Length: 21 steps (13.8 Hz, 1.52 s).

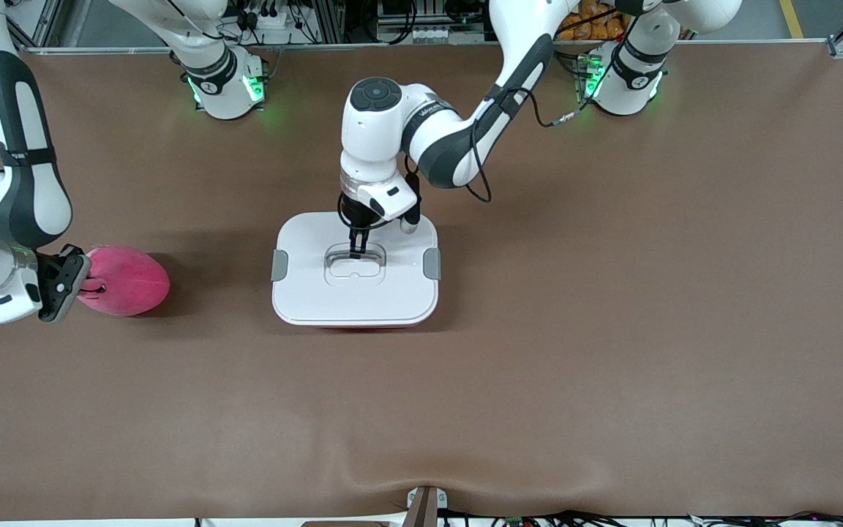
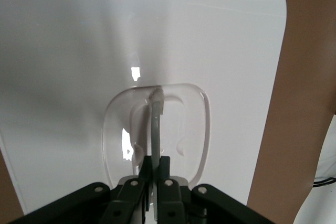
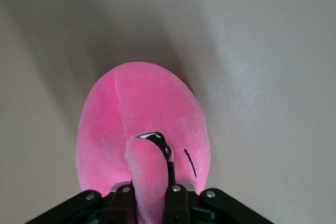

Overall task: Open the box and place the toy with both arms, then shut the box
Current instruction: 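Lift the lid off the pink box with the left gripper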

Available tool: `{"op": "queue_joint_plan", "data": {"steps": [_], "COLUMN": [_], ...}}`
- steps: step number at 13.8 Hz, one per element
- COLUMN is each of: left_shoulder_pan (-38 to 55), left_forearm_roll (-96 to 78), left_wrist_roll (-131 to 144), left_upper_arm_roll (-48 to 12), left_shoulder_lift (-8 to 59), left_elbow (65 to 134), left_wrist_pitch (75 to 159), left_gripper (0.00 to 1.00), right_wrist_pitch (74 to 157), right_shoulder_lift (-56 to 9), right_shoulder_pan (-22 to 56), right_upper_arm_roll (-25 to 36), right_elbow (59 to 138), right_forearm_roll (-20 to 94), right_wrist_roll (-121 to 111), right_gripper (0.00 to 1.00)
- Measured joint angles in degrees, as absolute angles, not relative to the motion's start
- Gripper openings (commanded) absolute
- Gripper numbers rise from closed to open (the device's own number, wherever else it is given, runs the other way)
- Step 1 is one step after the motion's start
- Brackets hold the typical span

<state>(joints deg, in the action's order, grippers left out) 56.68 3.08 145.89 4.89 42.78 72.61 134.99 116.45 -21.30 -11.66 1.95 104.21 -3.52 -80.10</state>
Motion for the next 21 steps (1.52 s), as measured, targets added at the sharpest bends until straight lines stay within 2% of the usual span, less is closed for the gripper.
{"op": "queue_joint_plan", "data": {"steps": [6,13,18,21], "left_shoulder_pan": [56.51,55.83,47.67,43.12], "left_forearm_roll": [3.08,4.98,5.29,5.30], "left_wrist_roll": [146.52,146.52,145.24,139.99], "left_upper_arm_roll": [5.62,11.30,12.91,12.93], "left_shoulder_lift": [38.98,30.52,26.09,22.79], "left_elbow": [71.91,71.82,72.93,76.82], "left_wrist_pitch": [130.96,122.13,118.02,117.55], "left_gripper": [0.00,0.00,0.00,0.00], "right_wrist_pitch": [110.20,101.52,88.80,83.12], "right_shoulder_lift": [-21.08,-20.90,-20.24,-19.56], "right_shoulder_pan": [-11.04,-9.94,-9.41,-9.28], "right_upper_arm_roll": [1.38,1.10,1.08,1.06], "right_elbow": [101.77,96.80,87.31,83.32], "right_forearm_roll": [-3.52,-3.04,-0.95,1.00], "right_wrist_roll": [-72.73,-63.30,-62.39,-57.86], "right_gripper": [0.00,0.00,0.00,0.00]}}
